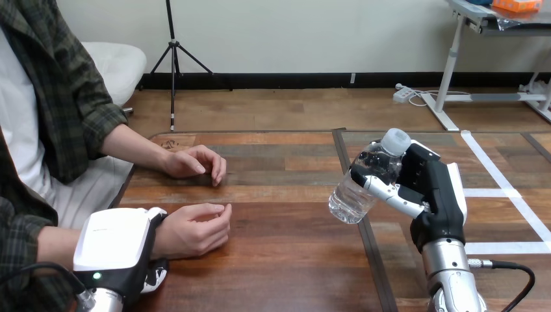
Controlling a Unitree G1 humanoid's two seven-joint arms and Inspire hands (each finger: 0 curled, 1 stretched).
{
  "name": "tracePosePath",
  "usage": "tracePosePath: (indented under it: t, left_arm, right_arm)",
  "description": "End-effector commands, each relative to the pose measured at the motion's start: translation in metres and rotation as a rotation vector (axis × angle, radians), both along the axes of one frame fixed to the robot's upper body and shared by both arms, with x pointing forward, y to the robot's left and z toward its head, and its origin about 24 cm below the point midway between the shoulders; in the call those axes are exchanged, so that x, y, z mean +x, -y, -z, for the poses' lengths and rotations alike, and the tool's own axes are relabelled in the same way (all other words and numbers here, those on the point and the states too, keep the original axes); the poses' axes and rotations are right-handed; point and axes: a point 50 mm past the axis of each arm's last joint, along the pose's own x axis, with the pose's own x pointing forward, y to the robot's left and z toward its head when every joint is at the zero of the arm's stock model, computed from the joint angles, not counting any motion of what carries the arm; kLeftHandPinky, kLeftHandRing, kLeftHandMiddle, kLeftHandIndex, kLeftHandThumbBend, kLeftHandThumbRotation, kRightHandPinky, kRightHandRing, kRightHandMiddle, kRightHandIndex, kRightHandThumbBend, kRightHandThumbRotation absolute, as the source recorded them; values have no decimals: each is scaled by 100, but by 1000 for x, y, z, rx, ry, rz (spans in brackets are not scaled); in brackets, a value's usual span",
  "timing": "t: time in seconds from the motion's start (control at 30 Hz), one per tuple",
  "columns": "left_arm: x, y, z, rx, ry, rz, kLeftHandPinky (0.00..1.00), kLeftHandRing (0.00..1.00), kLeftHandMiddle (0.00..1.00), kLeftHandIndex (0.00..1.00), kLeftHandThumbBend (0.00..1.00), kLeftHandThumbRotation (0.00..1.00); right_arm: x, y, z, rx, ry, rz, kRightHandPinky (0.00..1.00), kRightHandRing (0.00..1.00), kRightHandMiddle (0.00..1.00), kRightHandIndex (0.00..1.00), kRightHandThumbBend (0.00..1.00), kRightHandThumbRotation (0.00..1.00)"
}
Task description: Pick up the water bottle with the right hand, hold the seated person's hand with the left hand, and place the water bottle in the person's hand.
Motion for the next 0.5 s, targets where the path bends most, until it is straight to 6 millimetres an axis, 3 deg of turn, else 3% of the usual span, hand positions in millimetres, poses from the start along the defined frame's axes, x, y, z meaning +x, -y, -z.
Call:
tracePosePath:
  t: [0.0, 0.47]
  left_arm:
    - [11, 3, -5, 4, 7, 4, 69, 73, 74, 73, 75, 0]
    - [11, 1, -3, -12, 1, -14, 65, 68, 69, 68, 77, 0]
  right_arm:
    - [13, 3, -31, -11, 130, 0, 45, 49, 52, 54, 67, 0]
    - [14, 4, -32, -13, 129, -1, 46, 49, 52, 55, 67, 0]
